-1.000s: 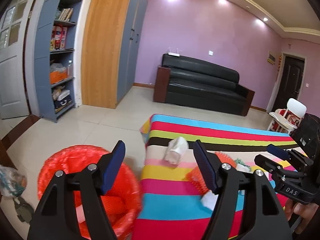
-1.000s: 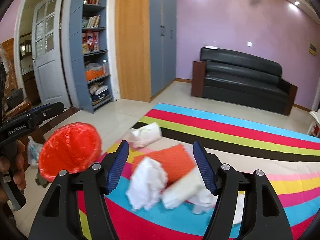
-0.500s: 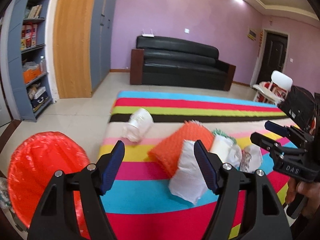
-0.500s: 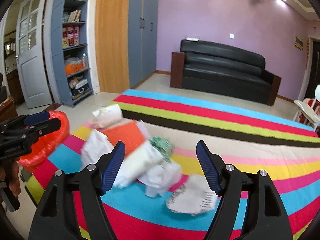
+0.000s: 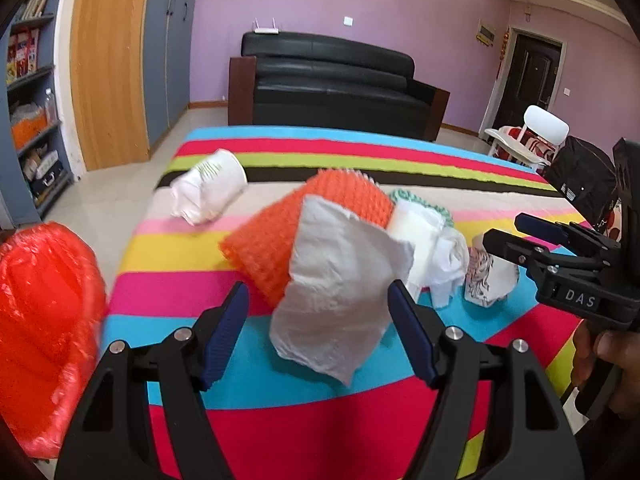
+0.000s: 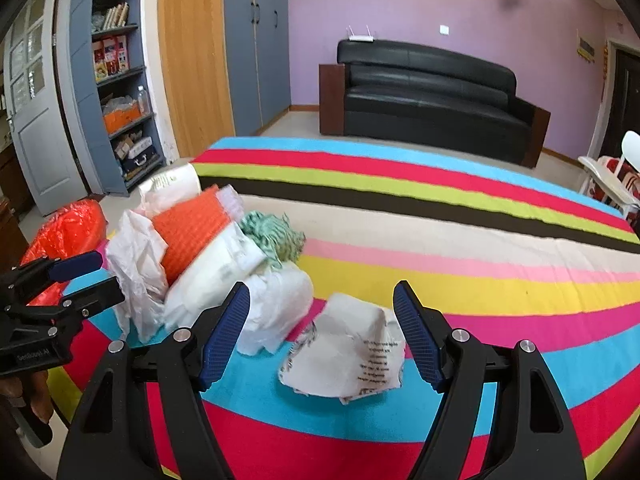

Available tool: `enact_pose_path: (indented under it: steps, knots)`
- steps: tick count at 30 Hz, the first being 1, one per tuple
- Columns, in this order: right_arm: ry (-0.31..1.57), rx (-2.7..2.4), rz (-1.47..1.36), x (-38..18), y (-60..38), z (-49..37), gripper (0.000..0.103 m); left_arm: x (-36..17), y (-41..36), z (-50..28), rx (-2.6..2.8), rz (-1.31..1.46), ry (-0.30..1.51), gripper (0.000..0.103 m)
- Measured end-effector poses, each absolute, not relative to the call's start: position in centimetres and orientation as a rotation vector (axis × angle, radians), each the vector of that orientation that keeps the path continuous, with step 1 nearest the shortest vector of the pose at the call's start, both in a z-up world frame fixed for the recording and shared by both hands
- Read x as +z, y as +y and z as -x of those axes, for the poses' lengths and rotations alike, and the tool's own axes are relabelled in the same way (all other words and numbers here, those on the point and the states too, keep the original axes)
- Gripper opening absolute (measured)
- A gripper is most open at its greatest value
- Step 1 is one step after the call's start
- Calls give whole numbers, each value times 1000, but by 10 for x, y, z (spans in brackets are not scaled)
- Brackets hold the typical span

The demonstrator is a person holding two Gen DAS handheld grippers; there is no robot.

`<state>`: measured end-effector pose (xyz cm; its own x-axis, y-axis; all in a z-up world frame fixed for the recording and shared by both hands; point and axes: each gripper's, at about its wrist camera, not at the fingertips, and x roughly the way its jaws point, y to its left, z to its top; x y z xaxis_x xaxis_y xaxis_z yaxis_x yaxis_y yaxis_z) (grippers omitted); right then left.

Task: Collect trash
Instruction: 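Grasp the white plastic bag with the left tool, then grasp the printed paper bag with the right tool while the left tool holds the white bag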

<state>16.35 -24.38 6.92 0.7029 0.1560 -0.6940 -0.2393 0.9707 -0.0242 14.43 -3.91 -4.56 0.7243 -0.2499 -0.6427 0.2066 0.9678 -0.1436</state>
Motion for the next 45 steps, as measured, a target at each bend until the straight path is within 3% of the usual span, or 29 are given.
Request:
enact_pose_path:
  steps: [3,12,14,31,45]
  knots:
    - [795,206,114,61,-247,-169,70,-52,-41,-148,-254,57,737,67]
    - [834,175,106,51,-251,-174,70,-63,-46,-154,-286,33,785,21]
    - [840,167,109,49,-252,-175,70,-63,-46,-155,-289,31,786,17]
    - [905,142,101,39,-258,-175,64,-33,-41,-138,-291,37,719,14]
    - [811,145,87,65,-252,-164,63,-8,-20,-124,-250,63,664,14]
